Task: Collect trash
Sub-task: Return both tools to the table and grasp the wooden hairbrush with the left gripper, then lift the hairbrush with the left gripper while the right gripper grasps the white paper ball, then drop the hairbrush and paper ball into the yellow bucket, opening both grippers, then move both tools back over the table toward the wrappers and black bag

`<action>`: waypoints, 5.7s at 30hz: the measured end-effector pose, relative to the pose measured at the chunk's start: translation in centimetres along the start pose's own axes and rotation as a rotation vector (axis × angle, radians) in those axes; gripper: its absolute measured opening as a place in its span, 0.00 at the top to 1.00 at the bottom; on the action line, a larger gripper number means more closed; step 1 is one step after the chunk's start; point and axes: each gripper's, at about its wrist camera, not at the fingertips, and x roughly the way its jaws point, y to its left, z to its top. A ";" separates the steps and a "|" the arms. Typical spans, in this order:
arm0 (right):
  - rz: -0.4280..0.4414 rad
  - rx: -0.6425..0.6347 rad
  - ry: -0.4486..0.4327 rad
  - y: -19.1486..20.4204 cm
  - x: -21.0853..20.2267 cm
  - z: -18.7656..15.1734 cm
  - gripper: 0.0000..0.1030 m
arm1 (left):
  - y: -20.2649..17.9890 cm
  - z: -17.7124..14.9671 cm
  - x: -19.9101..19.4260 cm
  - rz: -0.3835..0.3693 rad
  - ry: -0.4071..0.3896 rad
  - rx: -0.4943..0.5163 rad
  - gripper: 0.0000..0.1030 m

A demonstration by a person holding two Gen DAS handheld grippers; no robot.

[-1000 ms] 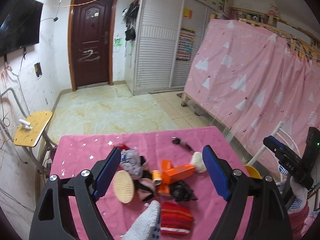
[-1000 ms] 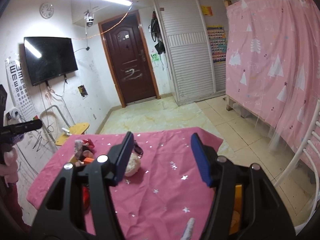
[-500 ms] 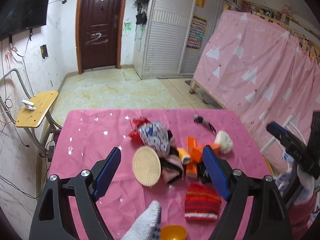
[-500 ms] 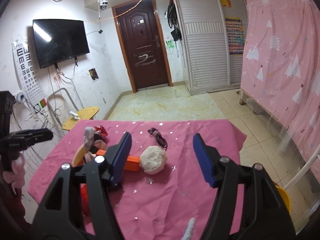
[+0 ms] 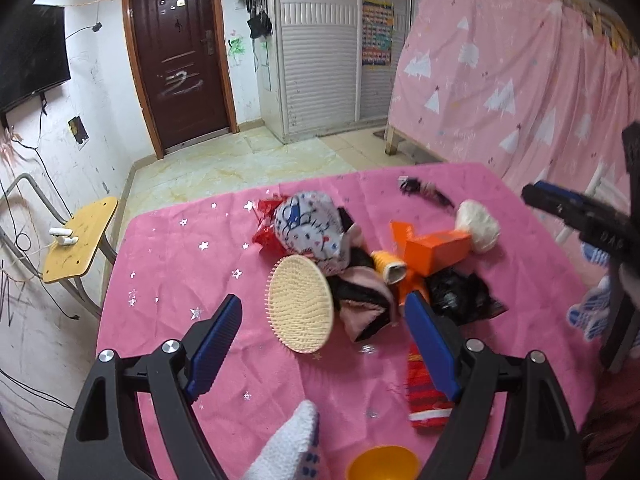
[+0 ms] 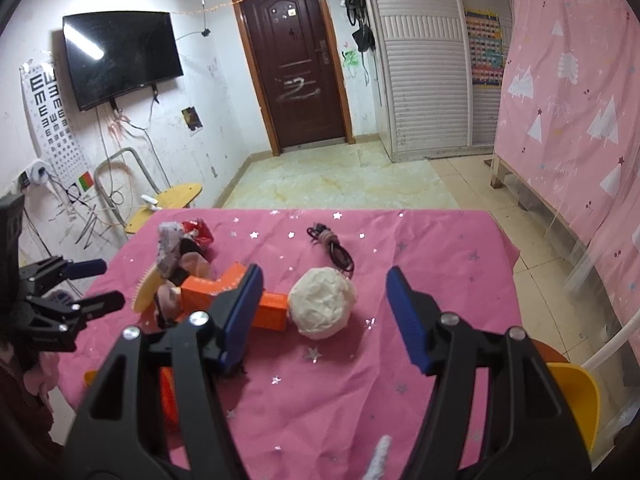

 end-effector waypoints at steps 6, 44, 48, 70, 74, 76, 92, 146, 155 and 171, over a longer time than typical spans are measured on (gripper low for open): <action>0.003 0.000 0.032 0.0 1.6 -0.1 0.40 | 1.0 -0.1 2.6 0.008 0.044 0.007 0.28; -0.017 0.006 0.102 0.1 4.9 -0.2 0.35 | 4.9 0.3 3.5 -0.053 0.038 -0.084 0.93; -0.020 0.011 0.117 0.0 5.5 -0.3 0.35 | 5.1 0.0 3.0 -0.044 0.011 -0.097 0.95; -0.041 -0.020 0.106 0.8 5.4 -0.5 0.50 | 6.2 -0.1 -0.8 -0.008 -0.086 -0.125 0.99; -0.035 -0.003 0.073 0.4 4.1 0.1 0.50 | 5.9 0.4 -1.9 -0.002 -0.105 -0.117 0.99; -0.036 0.009 0.050 0.0 3.3 0.3 0.50 | 5.4 0.5 -2.6 0.002 -0.118 -0.108 0.99; -0.088 0.120 -0.137 -7.6 -5.8 -0.1 0.50 | -5.8 4.6 -6.9 -0.088 -0.215 0.091 0.98; -0.199 0.255 -0.130 -16.1 -11.3 -6.1 0.36 | -24.1 5.6 -5.9 -0.417 -0.124 0.190 0.64; -0.146 0.174 -0.102 -11.4 -8.7 -4.1 0.36 | -18.6 5.3 -6.5 -0.372 -0.150 0.107 0.56; -0.003 0.024 -0.035 -1.9 -4.3 -2.1 0.36 | -6.1 5.0 -5.7 -0.196 -0.171 -0.049 0.46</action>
